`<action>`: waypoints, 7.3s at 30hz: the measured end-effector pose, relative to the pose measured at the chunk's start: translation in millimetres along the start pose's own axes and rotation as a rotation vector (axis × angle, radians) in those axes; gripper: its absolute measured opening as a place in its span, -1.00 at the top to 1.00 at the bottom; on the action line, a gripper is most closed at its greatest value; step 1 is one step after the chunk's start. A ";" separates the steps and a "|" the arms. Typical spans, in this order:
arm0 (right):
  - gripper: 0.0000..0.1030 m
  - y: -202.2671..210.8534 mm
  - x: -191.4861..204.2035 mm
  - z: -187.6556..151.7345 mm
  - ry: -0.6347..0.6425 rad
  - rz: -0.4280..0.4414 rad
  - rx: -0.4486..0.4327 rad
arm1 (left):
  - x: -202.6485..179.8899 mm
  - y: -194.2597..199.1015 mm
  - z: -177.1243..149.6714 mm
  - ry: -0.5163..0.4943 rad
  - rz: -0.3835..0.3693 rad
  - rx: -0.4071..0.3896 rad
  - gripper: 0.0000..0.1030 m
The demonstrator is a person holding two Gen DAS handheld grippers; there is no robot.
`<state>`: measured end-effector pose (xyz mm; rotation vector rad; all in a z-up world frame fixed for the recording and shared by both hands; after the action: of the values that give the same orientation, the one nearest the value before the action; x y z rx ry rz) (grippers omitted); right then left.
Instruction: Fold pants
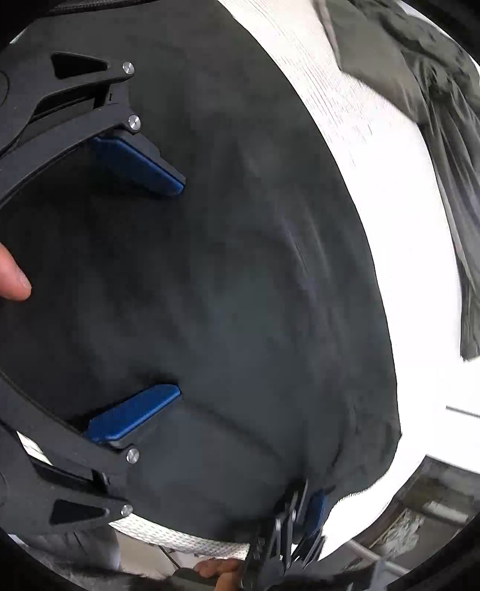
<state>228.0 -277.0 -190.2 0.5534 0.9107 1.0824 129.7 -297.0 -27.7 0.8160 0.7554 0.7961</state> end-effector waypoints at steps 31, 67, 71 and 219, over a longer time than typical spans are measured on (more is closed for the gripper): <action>-0.62 80.0 -126.0 -101.0 -0.414 0.125 -0.001 | 48.1 91.1 -78.4 0.022 -0.131 -0.238 -0.98; -0.61 156.6 22.7 -49.3 -0.178 0.207 -0.091 | 119.9 64.3 -66.6 0.149 0.085 -0.156 -0.98; -0.61 129.1 115.1 -55.5 0.018 0.221 -0.023 | 115.4 47.9 -65.8 0.141 0.120 -0.111 -0.98; -0.47 283.2 -4.1 -116.8 0.235 0.083 -0.072 | 222.3 111.3 -119.5 0.113 0.143 -0.085 -0.19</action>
<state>-14.3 -174.4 -33.2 0.4126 1.0558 1.2697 105.8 -23.0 -49.1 0.7595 0.7637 1.0023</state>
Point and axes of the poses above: each gripper's, at about its wrist camera, not at the fingertips, and y roughly against the way its jaws point, x to its left, z to its top, the point moved 3 cm from there along -y, roughly the way its jaws point, and after that the axes turned 12 degrees about -z, right-handed, at the moved point
